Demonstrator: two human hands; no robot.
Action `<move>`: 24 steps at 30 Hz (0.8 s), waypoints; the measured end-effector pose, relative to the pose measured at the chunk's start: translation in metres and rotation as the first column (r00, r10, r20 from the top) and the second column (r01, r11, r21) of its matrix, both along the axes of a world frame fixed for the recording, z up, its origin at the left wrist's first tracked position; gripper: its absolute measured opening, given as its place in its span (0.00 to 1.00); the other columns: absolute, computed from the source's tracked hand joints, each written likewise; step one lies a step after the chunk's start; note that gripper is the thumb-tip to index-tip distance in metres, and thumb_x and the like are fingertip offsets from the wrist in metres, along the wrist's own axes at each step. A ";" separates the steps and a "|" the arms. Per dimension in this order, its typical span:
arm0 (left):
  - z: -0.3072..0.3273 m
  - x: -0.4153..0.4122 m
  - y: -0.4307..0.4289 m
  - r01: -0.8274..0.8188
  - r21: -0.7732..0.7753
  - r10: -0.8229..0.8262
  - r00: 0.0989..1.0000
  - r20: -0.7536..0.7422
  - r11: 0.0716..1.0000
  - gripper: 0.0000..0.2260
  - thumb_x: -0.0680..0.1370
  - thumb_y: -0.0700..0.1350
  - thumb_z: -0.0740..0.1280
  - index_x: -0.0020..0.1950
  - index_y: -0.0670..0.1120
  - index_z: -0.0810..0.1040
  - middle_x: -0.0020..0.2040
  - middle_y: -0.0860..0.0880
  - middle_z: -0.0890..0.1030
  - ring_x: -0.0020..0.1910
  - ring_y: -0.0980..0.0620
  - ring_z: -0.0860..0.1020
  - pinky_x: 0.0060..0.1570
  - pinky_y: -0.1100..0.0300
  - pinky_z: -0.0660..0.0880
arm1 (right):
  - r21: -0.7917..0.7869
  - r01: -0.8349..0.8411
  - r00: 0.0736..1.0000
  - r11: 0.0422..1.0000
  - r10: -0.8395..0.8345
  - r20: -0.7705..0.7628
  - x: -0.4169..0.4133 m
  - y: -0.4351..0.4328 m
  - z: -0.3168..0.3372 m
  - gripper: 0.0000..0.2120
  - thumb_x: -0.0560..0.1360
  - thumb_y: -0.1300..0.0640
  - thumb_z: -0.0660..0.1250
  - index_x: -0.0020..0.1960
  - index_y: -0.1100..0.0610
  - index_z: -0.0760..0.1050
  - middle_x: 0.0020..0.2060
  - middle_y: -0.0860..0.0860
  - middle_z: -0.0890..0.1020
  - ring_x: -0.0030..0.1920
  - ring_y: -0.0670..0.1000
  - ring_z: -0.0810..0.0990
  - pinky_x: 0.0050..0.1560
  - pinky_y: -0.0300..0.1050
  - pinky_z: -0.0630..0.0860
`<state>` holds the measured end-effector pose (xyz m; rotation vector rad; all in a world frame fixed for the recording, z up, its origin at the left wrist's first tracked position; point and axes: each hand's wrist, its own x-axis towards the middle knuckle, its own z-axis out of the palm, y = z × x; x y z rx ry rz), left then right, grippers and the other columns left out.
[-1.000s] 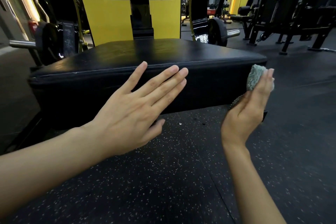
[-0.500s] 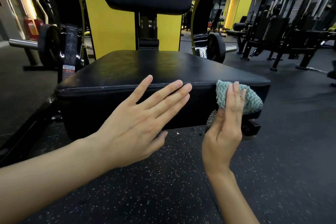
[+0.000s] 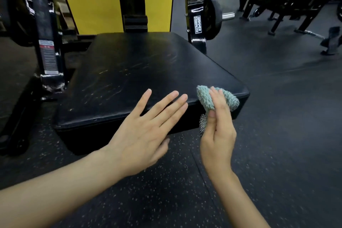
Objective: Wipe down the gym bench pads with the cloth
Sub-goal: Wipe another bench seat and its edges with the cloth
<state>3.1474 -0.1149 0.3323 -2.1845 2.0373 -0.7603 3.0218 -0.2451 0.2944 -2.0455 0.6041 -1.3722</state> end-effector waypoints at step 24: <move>0.048 -0.057 -0.083 -0.296 0.364 0.430 0.821 -0.375 0.883 0.39 0.74 0.62 0.54 0.80 0.41 0.55 0.81 0.45 0.52 0.80 0.48 0.52 0.74 0.39 0.49 | 0.201 -0.268 0.805 0.942 0.334 -0.490 -0.060 -0.097 0.064 0.26 0.78 0.76 0.56 0.72 0.60 0.69 0.71 0.50 0.70 0.77 0.49 0.61 0.75 0.50 0.61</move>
